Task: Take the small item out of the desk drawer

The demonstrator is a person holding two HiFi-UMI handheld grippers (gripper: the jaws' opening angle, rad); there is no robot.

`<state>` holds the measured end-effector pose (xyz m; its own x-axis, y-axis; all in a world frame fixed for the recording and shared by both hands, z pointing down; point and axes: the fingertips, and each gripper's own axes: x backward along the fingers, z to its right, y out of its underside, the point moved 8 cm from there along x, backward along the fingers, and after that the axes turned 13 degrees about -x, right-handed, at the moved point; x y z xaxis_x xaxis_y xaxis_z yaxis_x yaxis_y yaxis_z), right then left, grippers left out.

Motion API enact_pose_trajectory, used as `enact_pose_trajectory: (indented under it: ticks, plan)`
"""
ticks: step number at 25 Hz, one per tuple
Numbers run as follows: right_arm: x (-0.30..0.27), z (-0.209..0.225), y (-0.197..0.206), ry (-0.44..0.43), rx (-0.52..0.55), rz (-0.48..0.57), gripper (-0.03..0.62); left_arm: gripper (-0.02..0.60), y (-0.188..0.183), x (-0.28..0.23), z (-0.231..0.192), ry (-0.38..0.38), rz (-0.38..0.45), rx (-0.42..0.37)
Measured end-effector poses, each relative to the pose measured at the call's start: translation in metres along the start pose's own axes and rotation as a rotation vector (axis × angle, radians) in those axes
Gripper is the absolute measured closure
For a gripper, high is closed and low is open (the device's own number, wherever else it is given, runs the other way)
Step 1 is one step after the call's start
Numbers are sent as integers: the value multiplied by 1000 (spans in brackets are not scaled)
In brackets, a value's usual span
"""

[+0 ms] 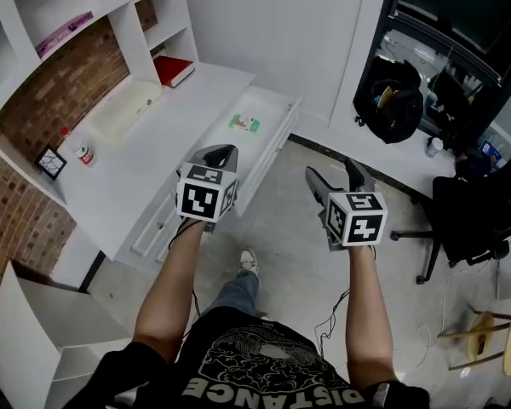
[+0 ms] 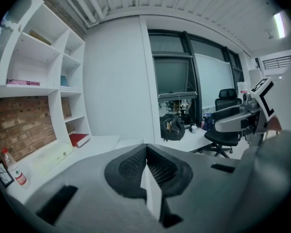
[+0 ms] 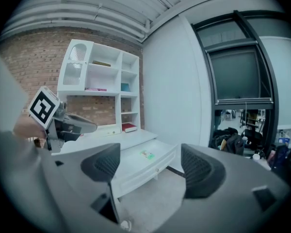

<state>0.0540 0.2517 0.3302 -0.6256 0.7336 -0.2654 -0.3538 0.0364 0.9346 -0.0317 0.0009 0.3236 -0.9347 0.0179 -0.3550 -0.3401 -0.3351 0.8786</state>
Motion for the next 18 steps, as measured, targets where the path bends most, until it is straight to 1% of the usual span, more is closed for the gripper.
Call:
enact_pose_trajectory:
  ticks: [6, 10, 18]
  plan:
    - [-65, -6, -13, -52, 30, -19, 217, 574, 17, -33, -44, -46, -22, 43]
    - [-120, -6, -26, -84, 41, -49, 215, 574, 25, -66, -77, -59, -46, 59]
    - [-237, -8, -62, -121, 57, -82, 214, 574, 36, -139, -161, -83, -72, 104]
